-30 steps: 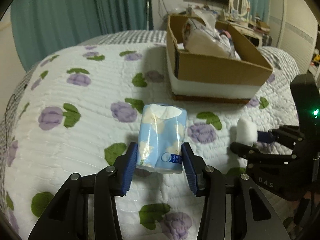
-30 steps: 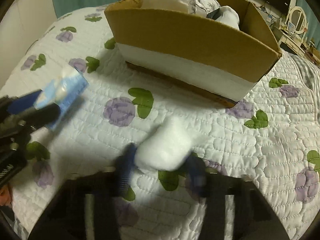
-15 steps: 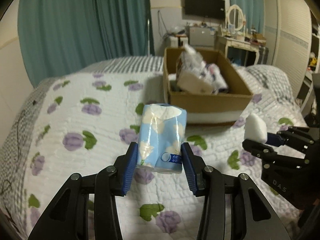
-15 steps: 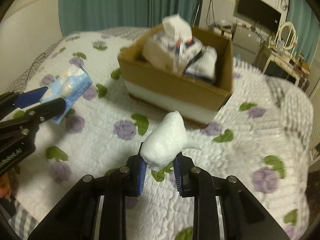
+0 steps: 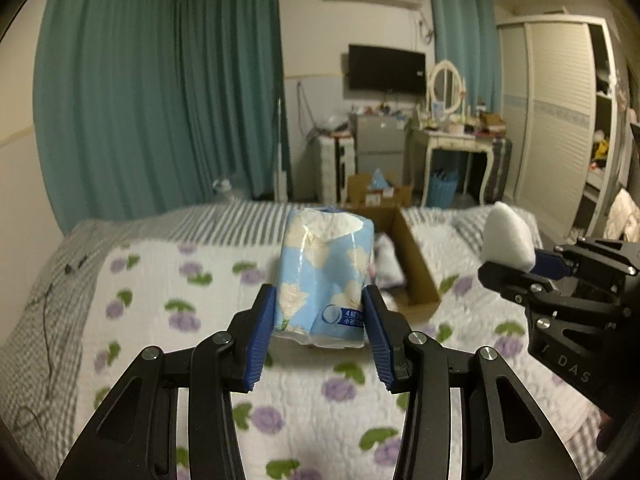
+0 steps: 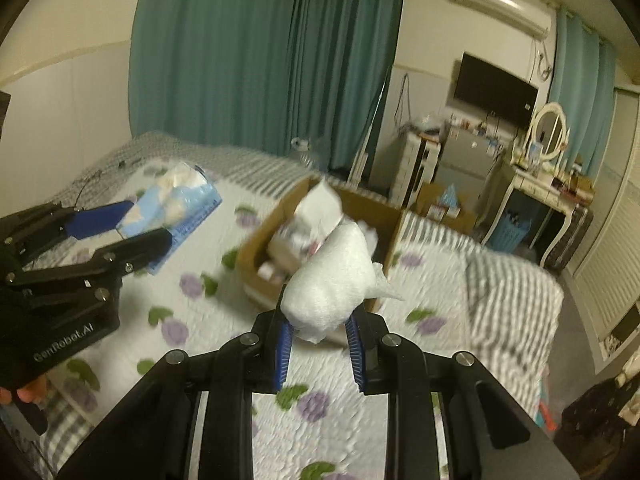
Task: Organize soft objects
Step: 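Carry the tissue pack and cotton puff into the box and open both tools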
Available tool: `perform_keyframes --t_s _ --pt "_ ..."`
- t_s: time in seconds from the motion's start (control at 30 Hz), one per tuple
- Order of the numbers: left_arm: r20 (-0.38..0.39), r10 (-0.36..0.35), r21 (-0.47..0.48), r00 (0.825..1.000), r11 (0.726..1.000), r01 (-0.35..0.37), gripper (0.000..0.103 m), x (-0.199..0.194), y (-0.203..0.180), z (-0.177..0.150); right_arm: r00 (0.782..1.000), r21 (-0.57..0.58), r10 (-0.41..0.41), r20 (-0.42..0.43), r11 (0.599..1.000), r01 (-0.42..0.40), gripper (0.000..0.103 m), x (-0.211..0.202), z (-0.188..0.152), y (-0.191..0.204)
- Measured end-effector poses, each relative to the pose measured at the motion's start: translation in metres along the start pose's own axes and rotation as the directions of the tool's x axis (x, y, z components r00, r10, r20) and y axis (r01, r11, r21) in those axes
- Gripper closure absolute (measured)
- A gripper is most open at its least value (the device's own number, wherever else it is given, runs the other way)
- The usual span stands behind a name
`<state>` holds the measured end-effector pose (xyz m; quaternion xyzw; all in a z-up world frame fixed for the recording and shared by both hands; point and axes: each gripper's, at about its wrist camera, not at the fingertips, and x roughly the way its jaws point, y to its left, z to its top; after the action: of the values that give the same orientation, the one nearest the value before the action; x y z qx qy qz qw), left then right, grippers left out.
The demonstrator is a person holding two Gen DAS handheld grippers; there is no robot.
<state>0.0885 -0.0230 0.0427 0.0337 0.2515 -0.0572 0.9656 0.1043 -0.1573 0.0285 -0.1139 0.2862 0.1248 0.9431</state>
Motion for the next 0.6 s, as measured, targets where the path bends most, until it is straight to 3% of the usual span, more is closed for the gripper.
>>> perform_keyframes --t_s 0.27,0.6 --pt "0.040 -0.010 -0.011 0.999 1.000 0.011 0.060 0.030 0.004 0.045 0.996 0.012 -0.037 0.077 0.999 0.036 0.079 -0.001 0.053 -0.033" --pt "-0.002 -0.006 0.018 1.000 1.000 0.007 0.060 0.118 -0.004 0.074 0.994 0.021 -0.064 0.087 0.998 0.063 0.079 0.062 0.106 -0.068"
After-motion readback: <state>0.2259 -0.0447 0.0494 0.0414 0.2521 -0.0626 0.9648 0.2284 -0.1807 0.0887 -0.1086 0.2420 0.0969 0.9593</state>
